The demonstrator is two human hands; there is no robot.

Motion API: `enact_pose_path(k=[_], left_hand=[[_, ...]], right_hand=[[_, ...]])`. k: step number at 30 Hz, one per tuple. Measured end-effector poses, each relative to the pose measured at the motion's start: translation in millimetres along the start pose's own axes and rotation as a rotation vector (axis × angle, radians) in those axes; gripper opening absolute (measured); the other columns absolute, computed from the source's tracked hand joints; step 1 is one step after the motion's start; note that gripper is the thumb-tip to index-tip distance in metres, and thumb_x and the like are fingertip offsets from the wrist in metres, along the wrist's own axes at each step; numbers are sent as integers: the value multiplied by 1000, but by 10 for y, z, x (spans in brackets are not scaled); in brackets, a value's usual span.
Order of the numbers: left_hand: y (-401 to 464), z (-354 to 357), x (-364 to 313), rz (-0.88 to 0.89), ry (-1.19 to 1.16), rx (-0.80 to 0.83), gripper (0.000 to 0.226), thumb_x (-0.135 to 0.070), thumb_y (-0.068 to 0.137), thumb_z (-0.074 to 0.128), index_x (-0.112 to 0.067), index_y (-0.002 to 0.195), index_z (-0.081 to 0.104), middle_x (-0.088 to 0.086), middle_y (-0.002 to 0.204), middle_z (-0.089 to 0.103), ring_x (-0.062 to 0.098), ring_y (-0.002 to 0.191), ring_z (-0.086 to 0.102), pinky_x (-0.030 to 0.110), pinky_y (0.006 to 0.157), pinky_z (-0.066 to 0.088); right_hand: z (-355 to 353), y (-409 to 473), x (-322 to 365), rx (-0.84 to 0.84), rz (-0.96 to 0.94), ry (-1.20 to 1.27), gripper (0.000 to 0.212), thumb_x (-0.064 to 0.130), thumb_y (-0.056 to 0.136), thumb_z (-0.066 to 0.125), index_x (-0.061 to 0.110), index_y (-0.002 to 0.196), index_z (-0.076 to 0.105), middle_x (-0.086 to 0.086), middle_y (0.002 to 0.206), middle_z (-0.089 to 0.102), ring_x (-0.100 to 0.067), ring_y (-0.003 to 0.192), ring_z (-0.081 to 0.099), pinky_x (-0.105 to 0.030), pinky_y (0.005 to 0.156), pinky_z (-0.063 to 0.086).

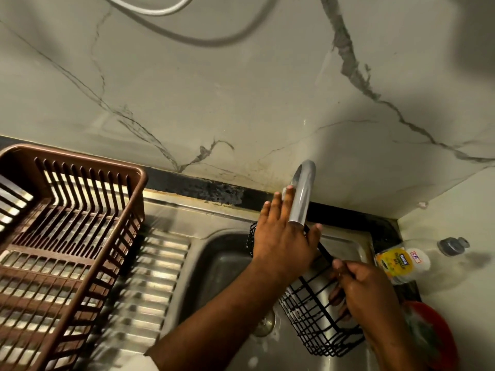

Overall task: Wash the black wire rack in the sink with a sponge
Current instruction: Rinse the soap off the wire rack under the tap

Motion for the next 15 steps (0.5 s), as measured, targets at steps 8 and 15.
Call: enact_pose_path(k=[8,15], left_hand=[[183,-145,258,-131,-331,58,57,-51,102,43,-23,150,34,10,135,55,33,115,63,49,96,55],[192,-39,145,13,-945,452,39,-20,109,45,-27,147,50,-22,123,56,-12,106,51,6,92,43]], right_hand=[[-29,-234,-119,-15,2,20,39,32,99,53,8,72,67,-10,49,65,-18,35,55,-27,39,45],[-172,-312,-261,-61,5,130,37,25,98,55,2,71,65,-16,47,61,-25,40,56,-28,37,43]])
Point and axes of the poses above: each hand's wrist, its own y-axis towards the middle knuckle, its own z-axis out of the palm, x = y × z, the point moved 9 cm from there along y, towards the middle knuckle
